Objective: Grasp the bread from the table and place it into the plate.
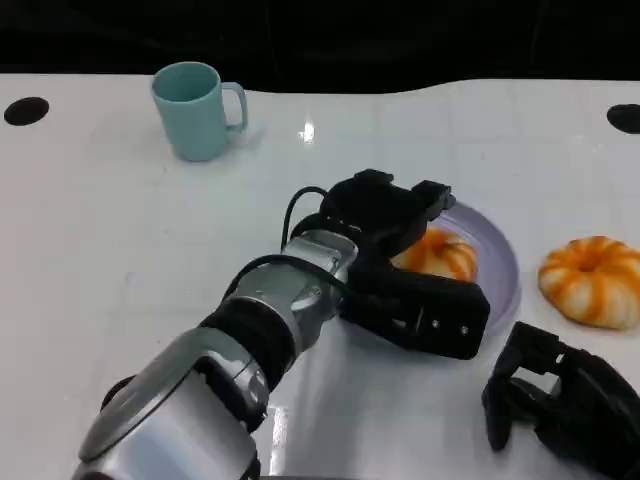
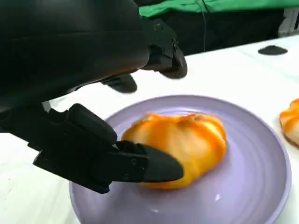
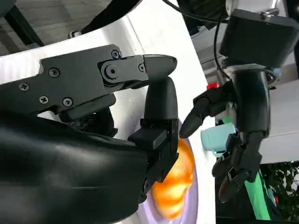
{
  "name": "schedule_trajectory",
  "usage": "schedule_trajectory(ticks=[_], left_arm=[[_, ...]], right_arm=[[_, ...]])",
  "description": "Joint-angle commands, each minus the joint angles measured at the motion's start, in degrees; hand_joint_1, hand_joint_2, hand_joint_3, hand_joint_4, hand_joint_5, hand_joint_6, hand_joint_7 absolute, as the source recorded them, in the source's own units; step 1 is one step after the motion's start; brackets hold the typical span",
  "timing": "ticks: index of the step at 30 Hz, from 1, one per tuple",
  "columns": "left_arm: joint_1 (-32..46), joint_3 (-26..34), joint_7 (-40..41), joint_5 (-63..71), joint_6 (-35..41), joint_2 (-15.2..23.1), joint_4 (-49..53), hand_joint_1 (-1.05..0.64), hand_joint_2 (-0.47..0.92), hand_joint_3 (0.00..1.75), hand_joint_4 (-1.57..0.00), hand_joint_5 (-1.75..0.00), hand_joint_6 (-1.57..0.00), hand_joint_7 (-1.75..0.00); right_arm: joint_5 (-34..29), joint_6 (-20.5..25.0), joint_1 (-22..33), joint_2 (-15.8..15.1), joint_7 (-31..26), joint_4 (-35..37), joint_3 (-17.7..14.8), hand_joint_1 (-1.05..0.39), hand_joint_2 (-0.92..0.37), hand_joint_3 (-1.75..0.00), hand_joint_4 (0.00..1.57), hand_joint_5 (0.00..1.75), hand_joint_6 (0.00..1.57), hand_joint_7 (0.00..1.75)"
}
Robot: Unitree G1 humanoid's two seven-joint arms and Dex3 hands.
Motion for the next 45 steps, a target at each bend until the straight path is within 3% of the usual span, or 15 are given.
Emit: schedule_trajectory(ticks=[1,9,13,21,25,30,36,45], left_arm=[[-1.42,-0.30,-2.14,0.02,0.24,1.31,-0.81,-1.02,0.92,0.70,0.00,-0.16,0.00,-0.17],[0.87,0.18,-5.52,-0.72,-1.50,5.74,-6.69,-1.03,0.92,0.72,0.00,-0.23,0.00,-0.29],[5.54,1.71,-7.60,-2.20,-2.99,10.85,-15.83,-0.98,0.92,0.69,0.00,-0.31,0.00,-0.35],[17.68,8.14,-14.44,-10.20,-5.12,18.31,-33.72,-0.80,0.92,0.52,0.00,-0.48,-0.02,-0.39],[24.37,12.13,-13.76,-15.21,-9.98,20.77,-39.08,-0.73,0.92,0.45,-0.04,-0.55,-0.07,-0.40],[31.27,16.92,-10.47,-20.26,-18.56,21.45,-40.78,-0.61,0.92,0.31,-0.24,-0.65,-0.25,-0.45],[37.93,22.08,-9.76,-29.15,-31.86,20.03,-38.29,-0.50,0.92,0.30,-0.44,-0.77,-0.43,-0.52],[47.00,25.62,-14.75,-39.65,-38.52,19.28,-42.97,-0.36,0.90,0.37,-0.61,-1.03,-0.59,-0.73]], right_arm=[[-0.38,0.66,1.02,-0.15,-0.25,0.91,-0.10,-0.57,-0.92,-0.20,0.77,1.73,0.71,1.50],[-1.21,5.50,1.78,-1.03,-2.89,-1.75,0.49,-0.56,-0.92,-0.19,0.79,1.70,0.77,1.41],[-0.15,8.13,2.24,-0.92,-2.84,-3.52,0.13,-0.56,-0.92,-0.18,0.78,1.68,0.77,1.38],[-1.65,7.57,2.11,-1.57,-3.75,-2.97,0.48,-0.57,-0.92,-0.16,0.78,1.69,0.77,1.40],[-1.62,7.52,1.85,-1.62,-3.53,-2.57,0.37,-0.54,-0.92,-0.17,0.77,1.72,0.76,1.43],[-1.56,7.51,1.32,-1.45,-3.59,-1.26,0.10,-0.56,-0.92,-0.15,0.77,1.75,0.76,1.47],[-2.12,7.17,2.09,-1.56,-4.07,-3.35,0.77,-0.56,-0.92,-0.17,0.77,1.75,0.74,1.52],[-1.89,7.93,2.71,-1.38,-4.16,-4.47,1.13,-0.57,-0.92,-0.17,0.77,1.74,0.75,1.46]])
